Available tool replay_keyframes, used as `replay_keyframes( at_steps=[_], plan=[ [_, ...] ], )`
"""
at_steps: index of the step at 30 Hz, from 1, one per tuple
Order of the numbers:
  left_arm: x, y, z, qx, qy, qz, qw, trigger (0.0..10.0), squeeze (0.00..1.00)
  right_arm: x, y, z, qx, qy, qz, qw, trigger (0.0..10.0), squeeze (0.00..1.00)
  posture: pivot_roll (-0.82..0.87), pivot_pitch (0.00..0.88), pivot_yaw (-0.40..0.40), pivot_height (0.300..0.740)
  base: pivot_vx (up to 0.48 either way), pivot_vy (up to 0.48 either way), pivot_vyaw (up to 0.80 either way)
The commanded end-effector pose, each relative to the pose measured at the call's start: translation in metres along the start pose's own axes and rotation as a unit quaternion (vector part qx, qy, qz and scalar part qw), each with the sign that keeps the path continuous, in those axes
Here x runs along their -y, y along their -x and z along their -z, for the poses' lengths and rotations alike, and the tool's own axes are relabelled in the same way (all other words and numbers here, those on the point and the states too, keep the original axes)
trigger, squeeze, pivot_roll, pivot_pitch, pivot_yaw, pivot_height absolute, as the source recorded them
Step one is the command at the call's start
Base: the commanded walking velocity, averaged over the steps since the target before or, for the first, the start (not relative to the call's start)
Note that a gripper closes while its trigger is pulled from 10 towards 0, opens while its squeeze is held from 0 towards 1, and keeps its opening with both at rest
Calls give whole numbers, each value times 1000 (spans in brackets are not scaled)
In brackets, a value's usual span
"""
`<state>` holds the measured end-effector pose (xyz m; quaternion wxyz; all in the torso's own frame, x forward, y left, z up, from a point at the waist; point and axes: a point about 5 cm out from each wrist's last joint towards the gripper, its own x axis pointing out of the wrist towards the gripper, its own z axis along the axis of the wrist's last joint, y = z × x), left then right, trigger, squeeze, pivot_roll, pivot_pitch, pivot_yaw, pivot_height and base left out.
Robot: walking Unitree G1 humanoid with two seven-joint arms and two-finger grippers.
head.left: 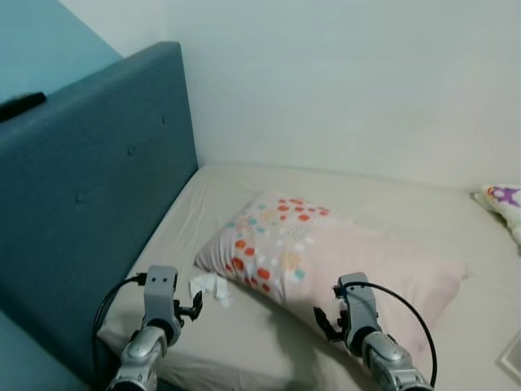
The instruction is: Clean up the room
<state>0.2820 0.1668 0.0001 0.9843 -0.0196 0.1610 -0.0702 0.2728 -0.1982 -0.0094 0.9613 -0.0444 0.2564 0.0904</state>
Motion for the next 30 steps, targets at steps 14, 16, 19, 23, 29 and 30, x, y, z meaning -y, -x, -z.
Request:
replay_keyframes(
  at_steps=[14,16,19,23,29,30],
  plan=[
    [11,-6,-12,18,-124,35,991,10000,0,-1,6,7,1,-22,0,1000,10000,0,-124,85,1,626,0,0,0],
    [15,-9,-18,33,-159,42,986,10000,0,-1,8,10,5,-26,0,1000,10000,0,-131,99,5,616,0,0,0],
    [22,-14,-27,50,-198,50,978,10000,0,-2,13,13,8,-34,2,999,10000,0,-148,123,16,601,0,0,0],
    [31,-17,-31,56,-235,73,968,10000,0,-3,17,16,12,-36,2,999,10000,0,-165,142,24,581,0,0,0],
    [41,-21,-35,58,-266,92,958,10000,0,-5,22,18,20,-38,2,999,10000,0,-182,165,32,576,0,0,0],
    [41,-21,-35,58,-266,92,958,10000,0,-5,22,18,20,-38,2,999,10000,0,-182,165,32,576,0,0,0]
  ],
)
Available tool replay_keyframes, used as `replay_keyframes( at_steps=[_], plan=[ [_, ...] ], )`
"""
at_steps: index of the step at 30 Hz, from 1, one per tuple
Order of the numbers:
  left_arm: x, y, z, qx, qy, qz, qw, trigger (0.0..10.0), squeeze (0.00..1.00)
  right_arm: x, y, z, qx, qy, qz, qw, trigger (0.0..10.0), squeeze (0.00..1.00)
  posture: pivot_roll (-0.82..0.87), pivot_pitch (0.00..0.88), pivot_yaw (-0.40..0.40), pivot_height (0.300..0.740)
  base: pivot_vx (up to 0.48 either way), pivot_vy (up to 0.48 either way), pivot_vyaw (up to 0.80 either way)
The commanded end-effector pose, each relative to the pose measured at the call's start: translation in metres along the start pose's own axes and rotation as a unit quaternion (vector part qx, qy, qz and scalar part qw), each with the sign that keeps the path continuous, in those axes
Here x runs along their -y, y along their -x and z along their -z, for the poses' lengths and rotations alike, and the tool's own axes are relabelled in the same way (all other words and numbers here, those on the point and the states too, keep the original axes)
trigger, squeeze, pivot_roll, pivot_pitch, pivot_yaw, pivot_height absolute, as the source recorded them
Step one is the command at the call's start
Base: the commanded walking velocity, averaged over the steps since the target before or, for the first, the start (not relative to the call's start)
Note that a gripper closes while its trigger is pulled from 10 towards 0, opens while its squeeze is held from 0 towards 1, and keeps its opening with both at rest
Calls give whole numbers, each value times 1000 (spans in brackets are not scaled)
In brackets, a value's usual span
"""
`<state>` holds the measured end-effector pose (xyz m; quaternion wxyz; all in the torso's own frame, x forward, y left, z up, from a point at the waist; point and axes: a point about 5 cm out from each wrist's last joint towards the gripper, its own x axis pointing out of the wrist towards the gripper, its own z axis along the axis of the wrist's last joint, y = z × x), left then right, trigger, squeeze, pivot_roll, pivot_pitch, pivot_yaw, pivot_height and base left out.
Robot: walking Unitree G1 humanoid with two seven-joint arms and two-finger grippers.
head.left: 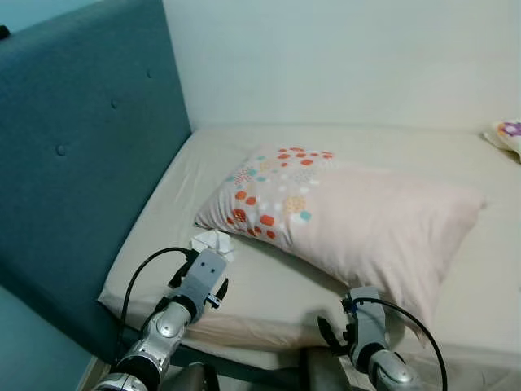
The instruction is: Clean up the room
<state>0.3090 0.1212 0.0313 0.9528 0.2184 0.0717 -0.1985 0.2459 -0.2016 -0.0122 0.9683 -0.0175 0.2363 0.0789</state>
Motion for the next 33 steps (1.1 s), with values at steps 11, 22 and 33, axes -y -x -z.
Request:
replay_keyframes(
  at_steps=[11,22,33],
  plan=[
    [9,-17,-26,31,-126,13,991,10000,0,-5,13,4,5,-17,1,1000,10000,0,-209,203,45,576,0,0,0],
    [5,-25,-32,5,33,-26,999,10000,0,-5,16,-5,29,-50,-6,998,10000,0,-194,185,33,576,0,0,0],
    [-17,-6,-1,-20,160,-92,983,10000,0,-7,5,-24,46,-93,-12,994,10000,0,-155,153,37,611,0,0,0]
  ],
)
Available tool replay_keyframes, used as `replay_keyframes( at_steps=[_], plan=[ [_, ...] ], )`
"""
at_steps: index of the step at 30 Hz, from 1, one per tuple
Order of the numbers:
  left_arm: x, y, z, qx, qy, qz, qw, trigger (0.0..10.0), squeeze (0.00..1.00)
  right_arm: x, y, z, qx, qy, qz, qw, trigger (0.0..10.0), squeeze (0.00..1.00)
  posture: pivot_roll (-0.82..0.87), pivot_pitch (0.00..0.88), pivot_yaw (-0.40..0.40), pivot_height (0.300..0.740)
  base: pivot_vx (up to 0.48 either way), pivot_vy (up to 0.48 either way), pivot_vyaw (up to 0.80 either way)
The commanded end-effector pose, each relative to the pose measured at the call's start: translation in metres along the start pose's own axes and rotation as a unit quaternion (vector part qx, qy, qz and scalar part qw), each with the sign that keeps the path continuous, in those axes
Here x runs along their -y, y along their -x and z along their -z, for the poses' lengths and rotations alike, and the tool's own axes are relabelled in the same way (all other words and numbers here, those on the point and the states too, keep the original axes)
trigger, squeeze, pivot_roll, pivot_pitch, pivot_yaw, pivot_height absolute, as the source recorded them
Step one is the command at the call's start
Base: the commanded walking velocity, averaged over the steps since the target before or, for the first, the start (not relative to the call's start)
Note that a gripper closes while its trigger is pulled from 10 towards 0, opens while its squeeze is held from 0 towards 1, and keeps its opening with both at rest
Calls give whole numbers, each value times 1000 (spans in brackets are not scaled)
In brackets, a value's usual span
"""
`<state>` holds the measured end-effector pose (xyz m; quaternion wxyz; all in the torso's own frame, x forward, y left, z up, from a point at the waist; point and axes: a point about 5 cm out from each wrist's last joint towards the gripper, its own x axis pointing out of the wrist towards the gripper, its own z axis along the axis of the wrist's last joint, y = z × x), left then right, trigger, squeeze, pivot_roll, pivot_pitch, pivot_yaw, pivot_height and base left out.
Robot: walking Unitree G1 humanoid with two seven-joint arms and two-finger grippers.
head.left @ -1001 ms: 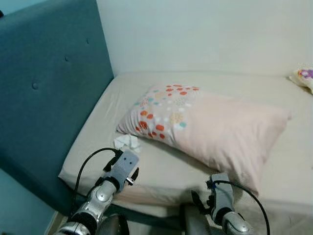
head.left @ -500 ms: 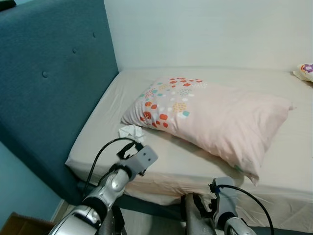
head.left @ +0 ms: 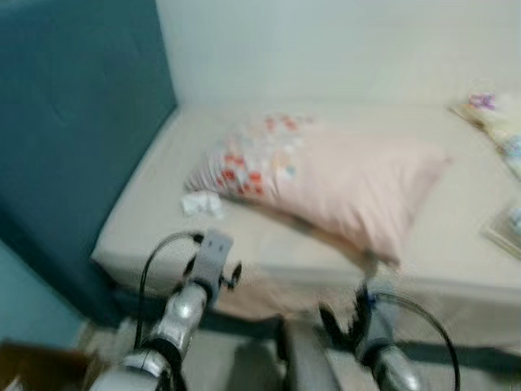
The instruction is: Clean up the room
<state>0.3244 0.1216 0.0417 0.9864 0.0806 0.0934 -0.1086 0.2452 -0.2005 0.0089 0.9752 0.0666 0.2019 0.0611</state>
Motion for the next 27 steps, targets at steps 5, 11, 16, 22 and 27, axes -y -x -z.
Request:
replay_keyframes(
  at_steps=[5,11,16,22,27],
  plan=[
    [-12,7,11,-12,14,-18,1000,10000,0,-7,-8,-5,3,-13,-11,1000,10000,0,-144,140,37,621,0,0,0],
    [-9,8,13,-15,15,-3,1000,10000,0,-11,-14,-8,3,-18,-16,1000,10000,0,-132,123,40,641,0,0,0],
    [-4,11,20,-30,23,5,999,10000,0,-8,-19,-11,1,0,-1,1000,10000,0,-128,103,33,666,0,0,0],
    [0,16,28,-42,47,3,998,10000,0,-7,-22,-12,-3,18,1,1000,10000,0,-123,87,25,666,0,0,0],
    [3,18,32,-48,50,7,998,10000,0,-8,-25,-14,-1,22,-7,1000,10000,0,-121,79,22,666,0,0,0]
  ],
)
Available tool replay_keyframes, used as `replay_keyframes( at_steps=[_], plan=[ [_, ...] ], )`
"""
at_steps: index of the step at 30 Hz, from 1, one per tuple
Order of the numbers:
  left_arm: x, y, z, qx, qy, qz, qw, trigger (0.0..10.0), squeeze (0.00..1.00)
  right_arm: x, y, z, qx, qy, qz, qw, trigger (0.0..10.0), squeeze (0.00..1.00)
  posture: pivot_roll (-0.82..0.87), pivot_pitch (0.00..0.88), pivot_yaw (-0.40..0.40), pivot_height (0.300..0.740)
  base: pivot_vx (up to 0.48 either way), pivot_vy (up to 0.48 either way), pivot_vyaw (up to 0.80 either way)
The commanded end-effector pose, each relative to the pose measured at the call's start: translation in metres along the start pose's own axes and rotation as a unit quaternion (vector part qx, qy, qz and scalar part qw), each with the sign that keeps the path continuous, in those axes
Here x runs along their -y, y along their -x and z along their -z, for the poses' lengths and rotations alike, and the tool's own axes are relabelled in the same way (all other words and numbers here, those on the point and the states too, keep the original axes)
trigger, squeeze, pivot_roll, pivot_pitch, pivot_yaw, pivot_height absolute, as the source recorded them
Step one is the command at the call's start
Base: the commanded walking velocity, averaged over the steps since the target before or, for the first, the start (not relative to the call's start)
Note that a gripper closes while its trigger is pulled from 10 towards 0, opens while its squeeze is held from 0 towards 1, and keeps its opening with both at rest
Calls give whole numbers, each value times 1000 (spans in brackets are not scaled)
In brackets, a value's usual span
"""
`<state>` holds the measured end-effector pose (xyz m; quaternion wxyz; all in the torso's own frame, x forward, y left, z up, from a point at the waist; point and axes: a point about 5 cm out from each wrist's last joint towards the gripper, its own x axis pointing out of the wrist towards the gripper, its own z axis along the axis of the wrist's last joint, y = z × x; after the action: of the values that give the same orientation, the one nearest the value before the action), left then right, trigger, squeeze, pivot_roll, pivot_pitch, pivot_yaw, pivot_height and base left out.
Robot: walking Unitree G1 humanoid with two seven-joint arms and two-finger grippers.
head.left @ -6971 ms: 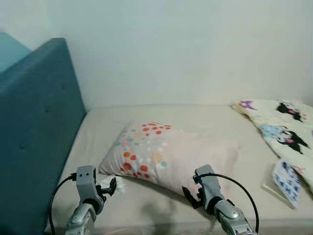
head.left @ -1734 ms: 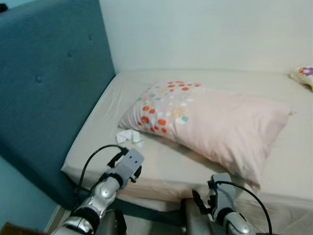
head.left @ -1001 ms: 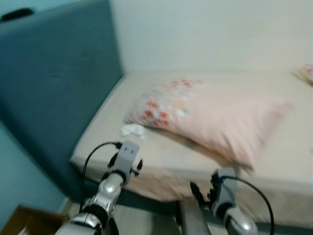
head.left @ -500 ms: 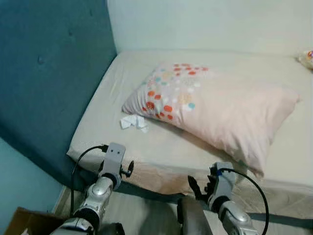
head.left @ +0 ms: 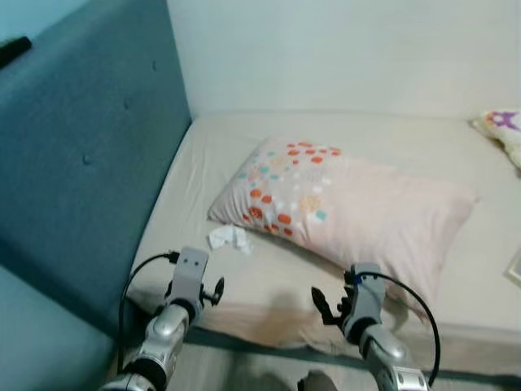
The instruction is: Clean up the room
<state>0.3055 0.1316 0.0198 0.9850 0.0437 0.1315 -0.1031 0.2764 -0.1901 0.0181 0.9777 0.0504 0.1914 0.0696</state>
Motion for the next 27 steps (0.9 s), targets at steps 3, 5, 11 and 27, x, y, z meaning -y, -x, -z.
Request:
replay_keyframes(
  at_steps=[3,5,11,27],
  plan=[
    [5,6,14,-28,8,8,1000,10000,0,-1,0,5,-12,7,-15,1000,10000,0,-120,64,16,671,0,0,0],
    [2,11,24,-51,9,2,999,10000,0,-1,-3,3,-19,19,-21,999,10000,0,-120,59,3,681,0,0,0],
    [-7,29,55,-113,32,-28,993,10000,0,1,-5,7,-41,51,-28,997,10000,0,-123,57,-14,706,0,0,0],
    [-14,67,104,-222,70,-62,970,10000,0,5,-3,15,-62,56,-26,996,10000,0,-128,71,-25,740,0,0,0]
  ],
)
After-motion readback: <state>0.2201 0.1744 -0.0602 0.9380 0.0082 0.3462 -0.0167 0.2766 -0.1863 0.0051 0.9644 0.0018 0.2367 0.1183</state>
